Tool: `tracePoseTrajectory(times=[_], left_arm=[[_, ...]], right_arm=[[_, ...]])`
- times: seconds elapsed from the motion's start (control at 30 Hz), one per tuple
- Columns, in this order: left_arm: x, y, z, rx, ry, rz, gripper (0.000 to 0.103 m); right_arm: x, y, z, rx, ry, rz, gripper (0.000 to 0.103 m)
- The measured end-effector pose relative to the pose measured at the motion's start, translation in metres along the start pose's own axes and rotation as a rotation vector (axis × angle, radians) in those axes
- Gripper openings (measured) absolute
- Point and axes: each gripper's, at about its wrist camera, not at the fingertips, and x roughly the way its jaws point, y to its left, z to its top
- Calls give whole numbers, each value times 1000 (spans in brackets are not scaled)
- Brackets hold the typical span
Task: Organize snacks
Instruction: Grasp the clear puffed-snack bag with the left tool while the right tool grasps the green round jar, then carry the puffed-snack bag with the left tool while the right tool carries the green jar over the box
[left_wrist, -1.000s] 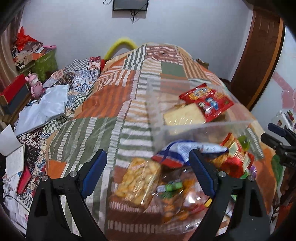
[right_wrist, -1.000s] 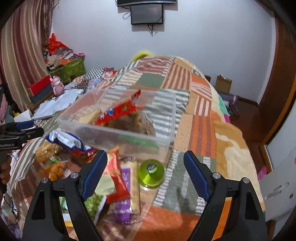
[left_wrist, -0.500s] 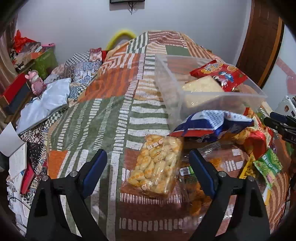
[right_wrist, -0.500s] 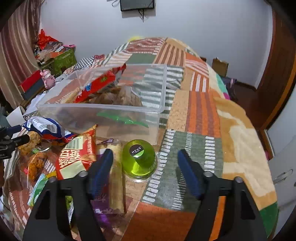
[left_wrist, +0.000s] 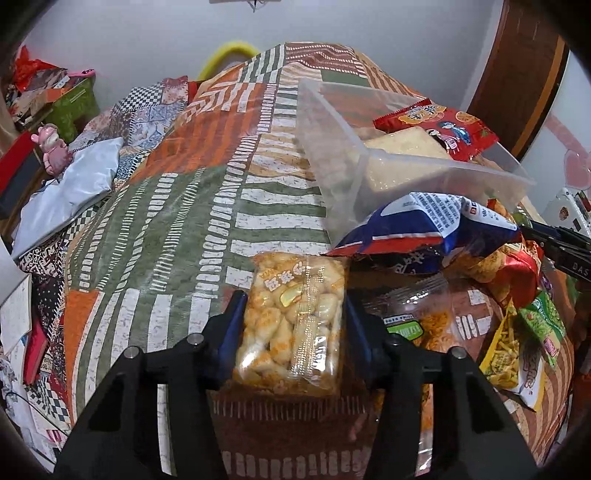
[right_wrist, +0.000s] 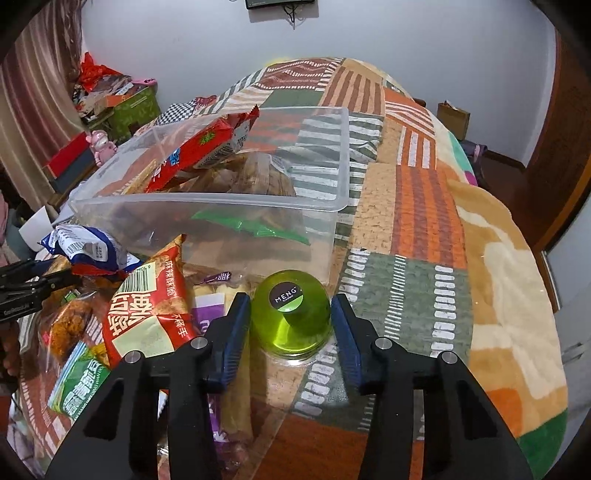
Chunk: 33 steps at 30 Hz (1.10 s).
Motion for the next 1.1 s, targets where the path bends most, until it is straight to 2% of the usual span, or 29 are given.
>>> tracePoseTrajectory(times=[0.2, 0.5, 0.8, 1.1], left_arm=[[-9, 2, -4, -6, -13, 16, 46], [-35, 6, -1, -25, -66, 39, 45], [-62, 2, 18, -28, -143, 34, 45], [-75, -16, 50, -19, -215, -10, 45]], right_arm=[[-5, -2, -1, 5, -14, -8, 42], [-21, -6, -1, 24, -51, -17, 42], [-52, 1, 13, 16, -136, -8, 42], [-65, 14, 33, -15, -211, 23, 42]])
